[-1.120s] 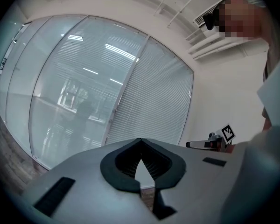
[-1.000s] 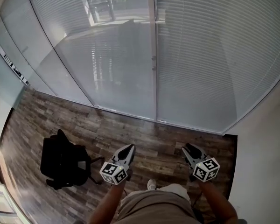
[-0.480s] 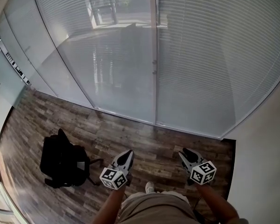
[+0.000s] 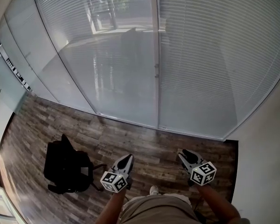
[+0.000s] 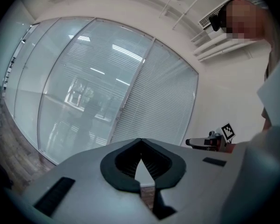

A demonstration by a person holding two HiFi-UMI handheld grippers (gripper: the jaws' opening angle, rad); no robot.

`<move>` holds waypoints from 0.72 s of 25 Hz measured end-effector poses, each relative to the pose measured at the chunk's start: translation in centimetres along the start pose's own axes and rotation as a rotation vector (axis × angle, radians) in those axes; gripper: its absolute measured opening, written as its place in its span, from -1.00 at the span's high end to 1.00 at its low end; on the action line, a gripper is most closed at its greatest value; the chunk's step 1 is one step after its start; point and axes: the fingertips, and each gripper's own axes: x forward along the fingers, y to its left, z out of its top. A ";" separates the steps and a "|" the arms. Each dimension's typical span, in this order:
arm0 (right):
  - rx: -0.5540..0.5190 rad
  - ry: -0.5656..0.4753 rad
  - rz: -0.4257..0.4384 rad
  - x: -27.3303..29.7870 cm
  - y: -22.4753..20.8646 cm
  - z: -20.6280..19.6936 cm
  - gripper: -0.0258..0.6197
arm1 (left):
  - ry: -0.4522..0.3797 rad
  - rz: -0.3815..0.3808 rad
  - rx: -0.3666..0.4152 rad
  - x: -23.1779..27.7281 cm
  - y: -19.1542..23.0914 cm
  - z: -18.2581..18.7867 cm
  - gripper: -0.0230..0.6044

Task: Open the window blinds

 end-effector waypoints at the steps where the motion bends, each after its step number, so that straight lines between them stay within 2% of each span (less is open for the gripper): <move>1: 0.001 0.000 0.000 0.1 0.2 -0.1 0.52 | 0.002 -0.001 -0.001 -0.1 0.2 -0.1 0.88; 18: -0.018 0.016 -0.033 2.4 0.1 0.5 0.52 | -0.009 -0.060 -0.009 2.7 1.2 1.2 0.88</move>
